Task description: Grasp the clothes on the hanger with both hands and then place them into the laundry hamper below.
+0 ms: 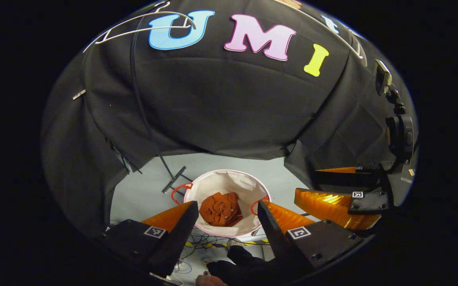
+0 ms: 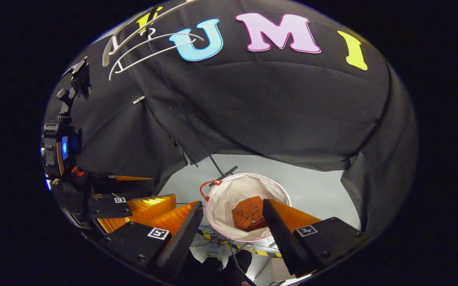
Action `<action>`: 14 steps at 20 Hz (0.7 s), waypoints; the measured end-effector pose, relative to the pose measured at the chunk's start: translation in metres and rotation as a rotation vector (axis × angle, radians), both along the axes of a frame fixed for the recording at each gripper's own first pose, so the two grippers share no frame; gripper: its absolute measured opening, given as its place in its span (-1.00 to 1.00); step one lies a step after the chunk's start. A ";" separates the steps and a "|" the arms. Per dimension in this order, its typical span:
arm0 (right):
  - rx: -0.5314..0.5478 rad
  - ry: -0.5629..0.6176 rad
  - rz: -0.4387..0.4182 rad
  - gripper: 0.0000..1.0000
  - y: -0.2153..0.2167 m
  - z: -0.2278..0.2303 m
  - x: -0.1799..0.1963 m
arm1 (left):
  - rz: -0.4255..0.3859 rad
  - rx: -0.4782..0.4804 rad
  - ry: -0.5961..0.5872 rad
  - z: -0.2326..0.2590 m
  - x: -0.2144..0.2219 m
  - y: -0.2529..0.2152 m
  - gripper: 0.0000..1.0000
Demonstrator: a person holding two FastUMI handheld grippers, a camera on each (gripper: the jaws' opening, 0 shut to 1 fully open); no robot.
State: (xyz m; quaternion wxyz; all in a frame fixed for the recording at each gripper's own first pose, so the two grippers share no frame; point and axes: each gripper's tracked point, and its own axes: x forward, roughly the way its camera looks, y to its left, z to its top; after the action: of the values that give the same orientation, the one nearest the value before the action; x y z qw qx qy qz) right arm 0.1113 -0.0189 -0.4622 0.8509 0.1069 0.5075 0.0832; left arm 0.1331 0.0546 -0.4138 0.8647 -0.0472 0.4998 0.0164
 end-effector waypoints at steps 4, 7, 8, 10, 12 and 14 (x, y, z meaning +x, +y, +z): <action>-0.012 -0.053 -0.033 0.98 0.009 0.028 -0.008 | -0.012 -0.038 -0.053 0.032 -0.012 0.001 0.90; -0.019 -0.117 -0.066 0.97 0.020 0.058 -0.008 | -0.035 -0.020 -0.152 0.070 -0.013 0.012 0.90; -0.027 -0.144 -0.081 0.98 0.021 0.070 -0.008 | -0.041 -0.020 -0.189 0.085 -0.017 0.013 0.89; -0.029 -0.205 -0.107 0.97 0.030 0.098 -0.007 | -0.051 -0.014 -0.268 0.113 -0.022 0.023 0.89; -0.027 -0.274 -0.131 0.98 0.034 0.133 -0.006 | -0.055 -0.008 -0.348 0.143 -0.030 0.034 0.89; -0.029 -0.356 -0.148 0.97 0.047 0.164 -0.010 | -0.066 -0.010 -0.407 0.174 -0.040 0.038 0.89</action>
State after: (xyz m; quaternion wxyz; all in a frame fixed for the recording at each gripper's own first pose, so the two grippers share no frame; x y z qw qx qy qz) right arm 0.1012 0.0280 -0.2978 0.9324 0.1154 0.3411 0.0305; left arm 0.0928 0.0925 -0.2401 0.9476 -0.0372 0.3162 -0.0243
